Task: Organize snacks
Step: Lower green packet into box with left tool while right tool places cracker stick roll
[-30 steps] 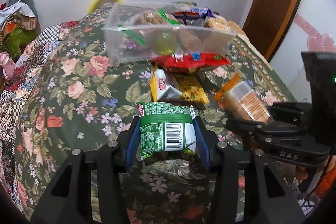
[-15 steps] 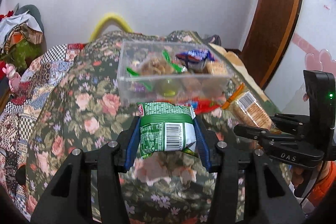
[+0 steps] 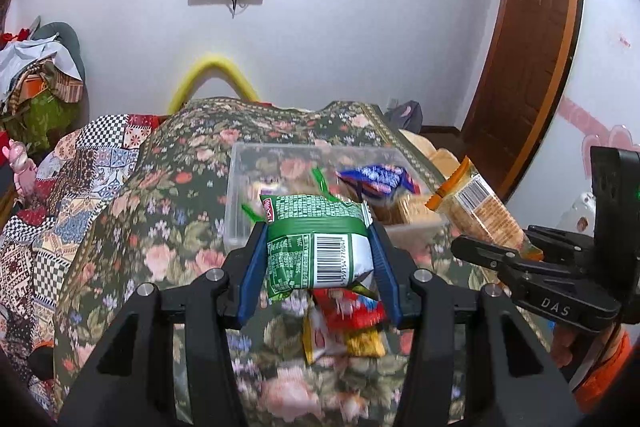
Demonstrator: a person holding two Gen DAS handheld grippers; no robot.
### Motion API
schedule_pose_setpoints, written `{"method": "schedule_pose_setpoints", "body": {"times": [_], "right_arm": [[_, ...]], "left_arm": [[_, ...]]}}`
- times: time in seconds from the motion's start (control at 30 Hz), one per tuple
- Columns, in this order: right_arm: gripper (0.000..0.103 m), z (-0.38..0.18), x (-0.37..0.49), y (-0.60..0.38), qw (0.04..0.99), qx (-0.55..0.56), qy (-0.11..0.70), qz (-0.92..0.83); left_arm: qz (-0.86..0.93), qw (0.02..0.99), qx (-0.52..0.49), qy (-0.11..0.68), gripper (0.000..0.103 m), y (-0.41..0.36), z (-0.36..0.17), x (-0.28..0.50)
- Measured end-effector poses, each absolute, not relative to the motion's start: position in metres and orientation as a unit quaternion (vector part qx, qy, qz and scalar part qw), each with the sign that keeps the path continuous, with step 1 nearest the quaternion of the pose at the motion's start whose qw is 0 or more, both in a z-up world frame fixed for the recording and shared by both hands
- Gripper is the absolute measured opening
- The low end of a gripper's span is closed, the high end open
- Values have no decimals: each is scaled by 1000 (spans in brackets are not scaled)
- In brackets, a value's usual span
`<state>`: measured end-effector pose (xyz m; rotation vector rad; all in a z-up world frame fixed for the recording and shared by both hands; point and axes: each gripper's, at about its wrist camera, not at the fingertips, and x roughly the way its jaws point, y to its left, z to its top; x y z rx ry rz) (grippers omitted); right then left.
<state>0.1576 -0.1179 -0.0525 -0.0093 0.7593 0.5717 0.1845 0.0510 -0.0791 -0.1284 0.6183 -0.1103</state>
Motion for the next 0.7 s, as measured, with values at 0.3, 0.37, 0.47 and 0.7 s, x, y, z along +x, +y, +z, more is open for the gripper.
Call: {"method": "schedule_pose_setpoints", "body": {"times": [0.3,0.37,0.47,0.7], "right_arm": [[23,-43,196,-104,895,-7,350,275],[23,-42,203,-100,892,-9,355,281],[23,-43,215,-92,892,-17,355,280],[23,-54,240,-74,887,-30,368,279]], "left_arm": [[-39,953,-56,295,49,55,-71,227],[-36,953,-57,297,49,57,-72,238],[-32,951,-62,302,49,61,-75,257],[-16,945,-78,318,49,71,-90,299]]}}
